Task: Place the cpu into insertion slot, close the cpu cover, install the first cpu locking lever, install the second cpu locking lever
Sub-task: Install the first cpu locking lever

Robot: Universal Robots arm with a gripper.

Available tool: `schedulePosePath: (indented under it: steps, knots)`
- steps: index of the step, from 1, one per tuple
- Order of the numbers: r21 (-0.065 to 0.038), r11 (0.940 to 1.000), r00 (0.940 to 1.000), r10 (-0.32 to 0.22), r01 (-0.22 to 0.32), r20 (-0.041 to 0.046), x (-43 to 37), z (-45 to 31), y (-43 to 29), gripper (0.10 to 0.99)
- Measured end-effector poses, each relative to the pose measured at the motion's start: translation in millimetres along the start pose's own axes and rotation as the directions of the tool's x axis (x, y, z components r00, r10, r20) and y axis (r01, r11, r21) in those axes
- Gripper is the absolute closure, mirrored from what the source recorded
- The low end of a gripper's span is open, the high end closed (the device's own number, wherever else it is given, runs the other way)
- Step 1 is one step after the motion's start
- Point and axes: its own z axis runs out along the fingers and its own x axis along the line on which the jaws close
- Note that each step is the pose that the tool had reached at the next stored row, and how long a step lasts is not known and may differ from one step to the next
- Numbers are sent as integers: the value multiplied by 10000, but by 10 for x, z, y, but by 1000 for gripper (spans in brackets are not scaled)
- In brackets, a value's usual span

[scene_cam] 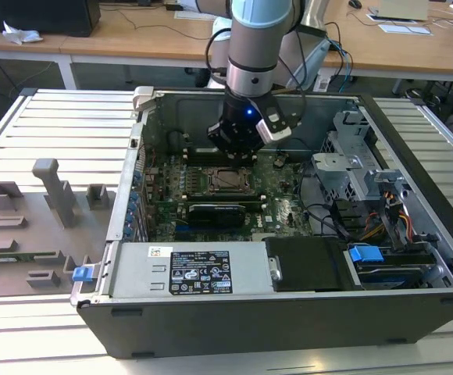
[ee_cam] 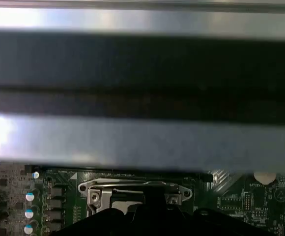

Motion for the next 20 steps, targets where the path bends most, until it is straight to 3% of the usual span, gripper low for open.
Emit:
schedulePosePath:
  steps: [5,8,10,15,20]
  knots:
    - [1,10000,10000,-1,1,-1,9,-6,-228,980]
    - [1,10000,10000,-1,1,0,16,-10,-401,980]
    - [-9,10000,10000,-2,2,2,19,-9,-466,980]
    - [10,10000,10000,0,0,0,23,-80,-476,980]
    - [2,10000,10000,0,0,2,22,-191,-382,980]
